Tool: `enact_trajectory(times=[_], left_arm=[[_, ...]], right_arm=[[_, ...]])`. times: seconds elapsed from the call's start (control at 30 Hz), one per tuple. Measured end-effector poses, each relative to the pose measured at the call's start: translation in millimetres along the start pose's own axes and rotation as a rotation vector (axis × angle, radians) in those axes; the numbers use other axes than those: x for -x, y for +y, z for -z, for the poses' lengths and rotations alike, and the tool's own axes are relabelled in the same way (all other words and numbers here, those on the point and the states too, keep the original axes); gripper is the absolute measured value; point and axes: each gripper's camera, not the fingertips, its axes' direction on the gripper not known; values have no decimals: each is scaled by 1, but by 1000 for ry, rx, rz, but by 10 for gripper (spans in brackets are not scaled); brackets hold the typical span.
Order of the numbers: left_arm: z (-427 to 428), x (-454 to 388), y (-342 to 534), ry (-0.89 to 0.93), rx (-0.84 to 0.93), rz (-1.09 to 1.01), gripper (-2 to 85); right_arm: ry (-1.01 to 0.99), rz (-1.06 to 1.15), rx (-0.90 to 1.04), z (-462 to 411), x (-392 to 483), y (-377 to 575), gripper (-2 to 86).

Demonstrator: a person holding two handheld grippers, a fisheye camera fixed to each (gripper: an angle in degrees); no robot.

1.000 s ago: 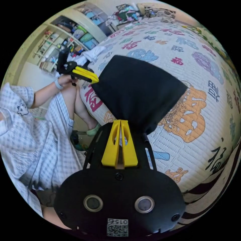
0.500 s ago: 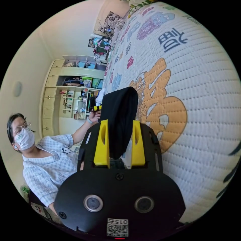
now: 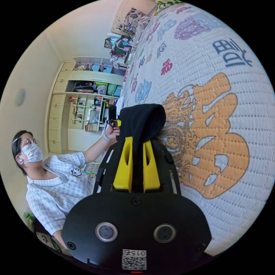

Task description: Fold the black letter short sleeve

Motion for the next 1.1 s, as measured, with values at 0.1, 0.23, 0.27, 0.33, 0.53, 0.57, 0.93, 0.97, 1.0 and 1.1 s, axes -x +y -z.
enact_trajectory(times=[0.1, 0.23, 0.27, 0.33, 0.53, 0.57, 0.93, 0.97, 1.0, 1.1], left_arm=[[46, -28, 23, -16, -23, -21, 65], [119, -64, 64, -50, -99, -46, 64], [145, -75, 81, -57, -131, -43, 64], [185, -89, 109, -73, -183, -37, 64], [308, -131, 217, -122, -389, 1, 63], [328, -140, 239, -128, -430, 8, 63], [559, -227, 312, -299, -545, 31, 63], [590, -231, 310, -318, -558, 42, 64], [619, -233, 309, -331, -581, 58, 64], [686, -224, 305, -374, -637, 130, 63]], right_arm=[[1, 23, 13, -22, 16, -17, 59], [-19, 86, 68, -67, 43, -48, 59], [-29, 109, 90, -86, 53, -60, 59], [-37, 150, 130, -117, 70, -79, 59], [-78, 273, 286, -238, 124, -140, 59], [-90, 288, 317, -263, 134, -150, 59], [-219, 366, 434, -462, 222, -273, 59], [-222, 378, 428, -483, 232, -294, 59], [-223, 386, 421, -506, 241, -317, 59], [-218, 375, 408, -563, 256, -375, 59]])
